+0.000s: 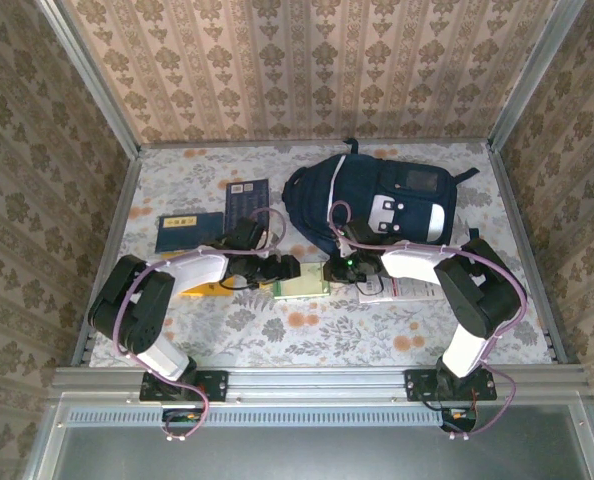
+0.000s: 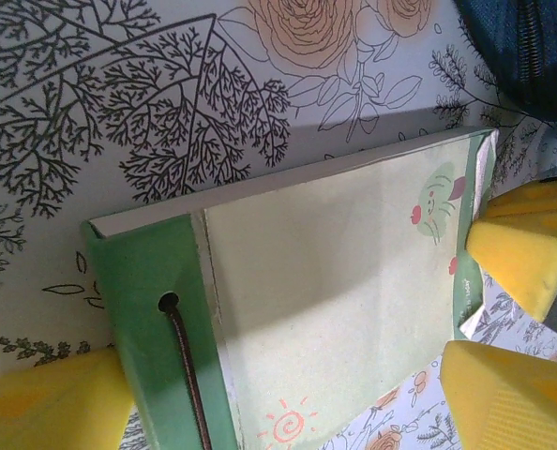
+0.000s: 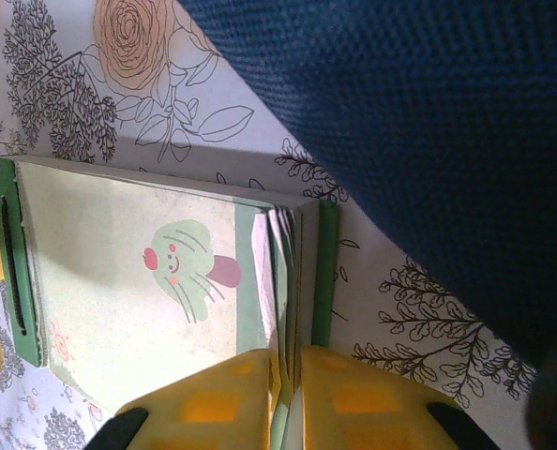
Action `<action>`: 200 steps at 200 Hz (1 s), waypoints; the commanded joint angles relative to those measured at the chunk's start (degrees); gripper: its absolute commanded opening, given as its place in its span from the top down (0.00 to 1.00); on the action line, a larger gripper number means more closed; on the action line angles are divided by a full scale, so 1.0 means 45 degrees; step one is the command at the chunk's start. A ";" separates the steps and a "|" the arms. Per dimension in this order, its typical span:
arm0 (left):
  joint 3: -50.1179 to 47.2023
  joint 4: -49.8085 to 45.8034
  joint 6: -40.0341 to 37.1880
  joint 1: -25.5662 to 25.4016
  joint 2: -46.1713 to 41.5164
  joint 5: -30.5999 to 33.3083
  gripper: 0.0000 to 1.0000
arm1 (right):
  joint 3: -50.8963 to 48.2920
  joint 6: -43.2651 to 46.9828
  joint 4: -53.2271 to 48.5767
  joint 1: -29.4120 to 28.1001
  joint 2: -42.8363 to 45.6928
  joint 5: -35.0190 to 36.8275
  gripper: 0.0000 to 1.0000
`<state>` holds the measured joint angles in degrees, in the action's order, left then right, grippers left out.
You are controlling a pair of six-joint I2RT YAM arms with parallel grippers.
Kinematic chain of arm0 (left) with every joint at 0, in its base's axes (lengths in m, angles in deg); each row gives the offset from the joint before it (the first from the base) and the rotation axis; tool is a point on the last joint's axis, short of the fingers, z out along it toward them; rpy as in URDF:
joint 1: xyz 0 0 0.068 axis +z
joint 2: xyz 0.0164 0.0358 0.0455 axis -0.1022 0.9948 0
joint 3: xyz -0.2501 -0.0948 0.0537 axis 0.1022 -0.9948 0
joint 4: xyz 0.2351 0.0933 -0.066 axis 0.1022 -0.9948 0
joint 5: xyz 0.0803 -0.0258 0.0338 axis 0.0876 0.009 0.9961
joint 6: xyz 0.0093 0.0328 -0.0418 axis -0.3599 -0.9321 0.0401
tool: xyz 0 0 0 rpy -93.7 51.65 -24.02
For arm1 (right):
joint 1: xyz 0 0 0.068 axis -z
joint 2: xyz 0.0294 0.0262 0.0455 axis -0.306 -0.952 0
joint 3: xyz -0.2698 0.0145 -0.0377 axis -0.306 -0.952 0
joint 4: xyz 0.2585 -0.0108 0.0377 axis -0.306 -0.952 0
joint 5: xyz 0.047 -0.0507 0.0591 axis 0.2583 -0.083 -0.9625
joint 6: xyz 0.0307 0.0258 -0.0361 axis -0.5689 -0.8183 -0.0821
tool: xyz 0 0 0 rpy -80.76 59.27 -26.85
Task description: Pack books, pencil case, and school supplies into a backpack
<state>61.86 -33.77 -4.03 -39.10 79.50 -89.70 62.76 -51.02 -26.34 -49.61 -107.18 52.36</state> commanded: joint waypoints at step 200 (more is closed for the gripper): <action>-0.1224 0.4985 0.2450 0.0627 -0.0375 -0.3065 0.77 | -0.1658 -0.0845 0.1500 0.0984 -0.0428 -0.1199 0.83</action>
<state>55.37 -10.52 9.00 -36.47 82.19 -103.40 58.10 -54.19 -14.78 -46.27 -108.19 44.88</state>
